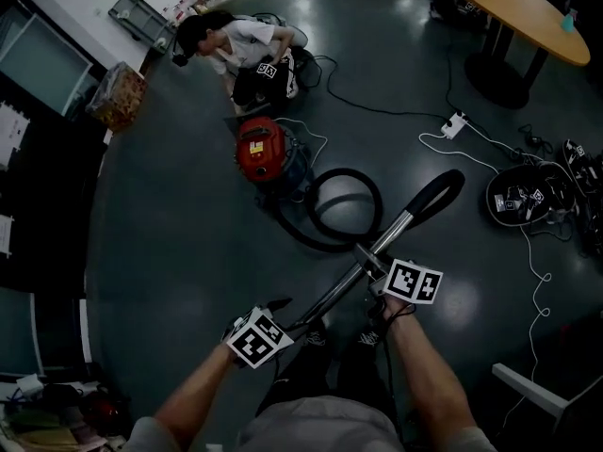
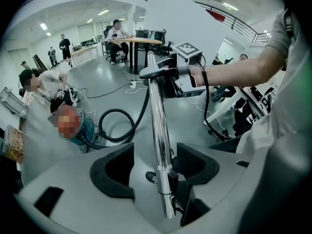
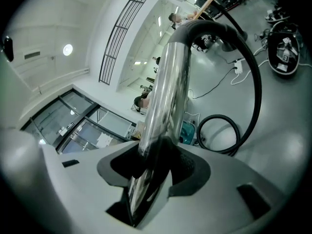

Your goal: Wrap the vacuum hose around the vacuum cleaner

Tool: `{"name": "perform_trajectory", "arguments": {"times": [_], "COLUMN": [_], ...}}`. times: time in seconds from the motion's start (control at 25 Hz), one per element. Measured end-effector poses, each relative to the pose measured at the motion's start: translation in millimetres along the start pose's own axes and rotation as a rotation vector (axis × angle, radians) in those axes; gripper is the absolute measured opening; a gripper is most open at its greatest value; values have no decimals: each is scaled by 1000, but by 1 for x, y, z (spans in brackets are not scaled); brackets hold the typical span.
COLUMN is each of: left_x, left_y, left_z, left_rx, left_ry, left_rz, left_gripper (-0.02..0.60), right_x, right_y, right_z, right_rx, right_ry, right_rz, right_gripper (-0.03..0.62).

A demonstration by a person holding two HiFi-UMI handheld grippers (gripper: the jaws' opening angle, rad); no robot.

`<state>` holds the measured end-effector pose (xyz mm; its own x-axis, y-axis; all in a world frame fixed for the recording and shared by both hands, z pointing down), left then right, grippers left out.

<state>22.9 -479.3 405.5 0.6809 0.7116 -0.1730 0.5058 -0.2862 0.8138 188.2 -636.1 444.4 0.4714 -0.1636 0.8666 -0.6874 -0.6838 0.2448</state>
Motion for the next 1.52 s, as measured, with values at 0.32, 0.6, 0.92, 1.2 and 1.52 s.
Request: {"name": "perform_trajectory", "arguments": {"times": [0.32, 0.6, 0.92, 1.2, 1.52], "left_x": [-10, -11, -29, -62, -97], "left_y": [-17, 13, 51, 61, 67], "left_z": [6, 42, 120, 194, 250], "left_rx": [19, 92, 231, 329, 332], "left_ry": [-16, 53, 197, 339, 622], "left_rz": [2, 16, 26, 61, 21], "left_gripper": [267, 267, 258, 258, 258], "right_x": [1, 8, 21, 29, 46], "right_y": [18, 19, 14, 14, 50], "right_z": [6, 1, -2, 4, 19], "right_rx": [-113, -275, -479, -658, -825], "right_ry": [-205, -398, -692, -880, -1068], "right_rz": [2, 21, 70, 112, 129], "right_gripper": [173, 173, 172, 170, 170]}}
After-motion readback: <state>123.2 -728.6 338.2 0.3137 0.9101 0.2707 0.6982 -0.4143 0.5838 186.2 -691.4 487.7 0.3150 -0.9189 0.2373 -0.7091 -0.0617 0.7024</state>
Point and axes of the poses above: the fingertips, and each gripper's own axes: y forward along the fingers, x to its right, z out of its top, the point moved 5 cm from there along -y, backward along the fingers, and after that the axes turned 11 degrees about x, right-handed, at the moved point
